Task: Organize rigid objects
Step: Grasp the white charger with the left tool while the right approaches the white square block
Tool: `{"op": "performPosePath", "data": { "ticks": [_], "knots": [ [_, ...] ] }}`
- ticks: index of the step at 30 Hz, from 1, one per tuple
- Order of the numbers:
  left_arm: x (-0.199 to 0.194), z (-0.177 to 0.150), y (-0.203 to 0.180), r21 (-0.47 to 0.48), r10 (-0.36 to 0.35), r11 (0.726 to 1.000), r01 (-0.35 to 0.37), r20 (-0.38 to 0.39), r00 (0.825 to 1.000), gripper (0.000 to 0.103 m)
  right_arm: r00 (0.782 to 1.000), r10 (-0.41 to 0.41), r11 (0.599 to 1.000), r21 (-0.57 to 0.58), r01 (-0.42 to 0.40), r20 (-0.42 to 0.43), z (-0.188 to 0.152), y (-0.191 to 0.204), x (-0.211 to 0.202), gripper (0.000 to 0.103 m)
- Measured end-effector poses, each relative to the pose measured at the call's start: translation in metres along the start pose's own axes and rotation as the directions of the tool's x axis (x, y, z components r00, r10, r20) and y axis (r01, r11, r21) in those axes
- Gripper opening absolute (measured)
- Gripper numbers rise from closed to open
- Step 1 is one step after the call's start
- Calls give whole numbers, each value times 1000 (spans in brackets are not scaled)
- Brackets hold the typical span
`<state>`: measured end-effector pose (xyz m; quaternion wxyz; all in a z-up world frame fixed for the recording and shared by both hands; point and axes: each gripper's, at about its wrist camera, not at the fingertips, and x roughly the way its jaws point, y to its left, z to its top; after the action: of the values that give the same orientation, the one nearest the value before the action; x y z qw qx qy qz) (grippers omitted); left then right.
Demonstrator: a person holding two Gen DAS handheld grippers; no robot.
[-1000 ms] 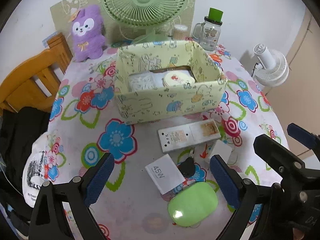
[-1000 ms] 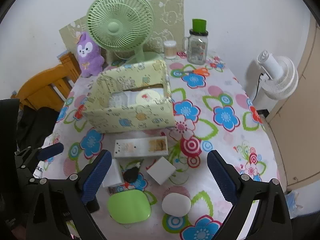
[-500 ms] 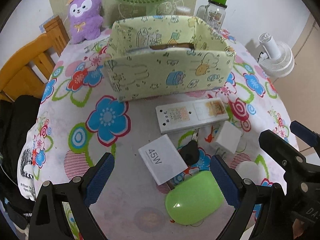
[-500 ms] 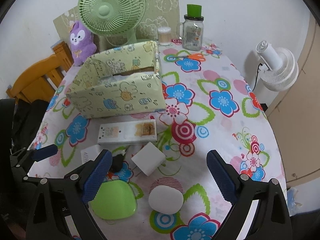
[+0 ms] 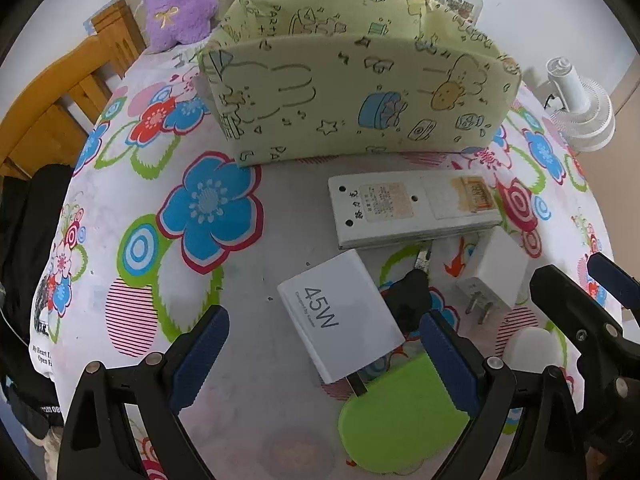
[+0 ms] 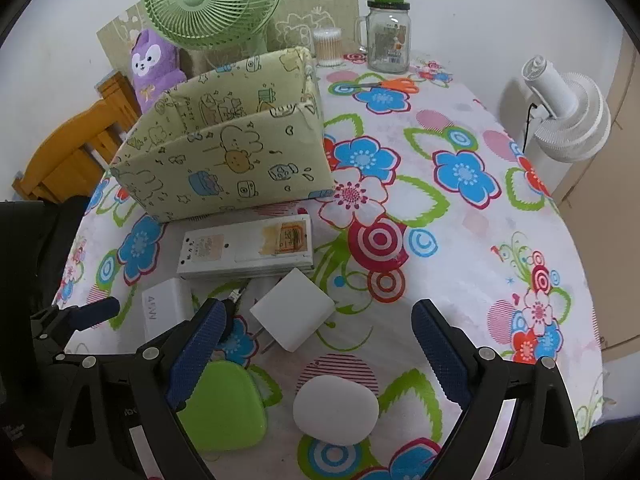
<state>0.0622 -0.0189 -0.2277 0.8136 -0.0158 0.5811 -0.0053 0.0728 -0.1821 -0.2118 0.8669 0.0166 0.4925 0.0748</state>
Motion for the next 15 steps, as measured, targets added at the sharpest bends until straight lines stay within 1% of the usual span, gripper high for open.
{"op": "performPosePath", "data": {
  "ticks": [9,13,15],
  "knots": [
    [14,2,-3,9,19,1000,-19,-11,1000,88,1000,2,1000,3,-2,-25,-1,-4,16,95],
    [14,3,-3,5,-1,1000,1,-14,1000,87,999,9,1000,11,-9,-30,1,-5,21,95],
    [15,4,-2,5,-16,1000,16,-17,1000,83,999,13,1000,15,-13,-34,2,-4,23,95]
  ]
}}
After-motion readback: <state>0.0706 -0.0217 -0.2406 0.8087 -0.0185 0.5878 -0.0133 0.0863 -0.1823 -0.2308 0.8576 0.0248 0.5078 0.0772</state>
